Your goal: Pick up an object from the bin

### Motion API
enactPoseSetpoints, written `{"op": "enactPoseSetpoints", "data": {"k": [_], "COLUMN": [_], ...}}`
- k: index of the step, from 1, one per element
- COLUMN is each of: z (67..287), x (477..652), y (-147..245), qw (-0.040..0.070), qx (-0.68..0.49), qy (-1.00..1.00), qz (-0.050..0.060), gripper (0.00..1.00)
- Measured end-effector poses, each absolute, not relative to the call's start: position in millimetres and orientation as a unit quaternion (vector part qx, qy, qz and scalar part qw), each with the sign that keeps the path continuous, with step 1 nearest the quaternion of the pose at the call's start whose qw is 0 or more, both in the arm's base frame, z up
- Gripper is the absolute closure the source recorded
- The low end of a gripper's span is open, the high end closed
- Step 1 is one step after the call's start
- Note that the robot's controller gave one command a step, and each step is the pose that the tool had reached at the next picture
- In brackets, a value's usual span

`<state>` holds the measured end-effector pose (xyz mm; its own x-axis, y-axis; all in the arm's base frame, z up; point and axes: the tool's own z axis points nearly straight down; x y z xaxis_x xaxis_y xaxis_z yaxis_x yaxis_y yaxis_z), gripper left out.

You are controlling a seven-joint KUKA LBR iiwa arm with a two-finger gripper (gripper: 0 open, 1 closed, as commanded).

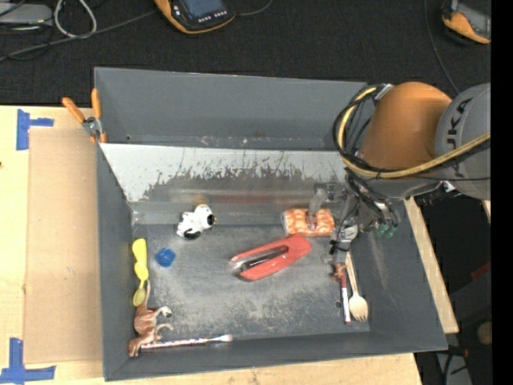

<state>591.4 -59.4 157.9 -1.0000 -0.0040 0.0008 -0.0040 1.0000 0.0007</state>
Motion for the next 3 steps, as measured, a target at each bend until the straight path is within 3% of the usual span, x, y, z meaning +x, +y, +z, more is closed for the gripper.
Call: {"op": "enactPoseSetpoints", "data": {"k": [1, 2, 3], "z": [157.5, 94.3, 86.0], "x": [591.3, 575.4, 604.6], "y": [-59.1, 9.7, -3.0], "qw": [0.000, -0.001, -0.004], "qx": [0.002, -0.006, 0.005], "qy": [-1.000, -1.000, -1.000], "qz": [0.000, 0.000, 0.002], "gripper": [0.00, 0.00, 1.00]}}
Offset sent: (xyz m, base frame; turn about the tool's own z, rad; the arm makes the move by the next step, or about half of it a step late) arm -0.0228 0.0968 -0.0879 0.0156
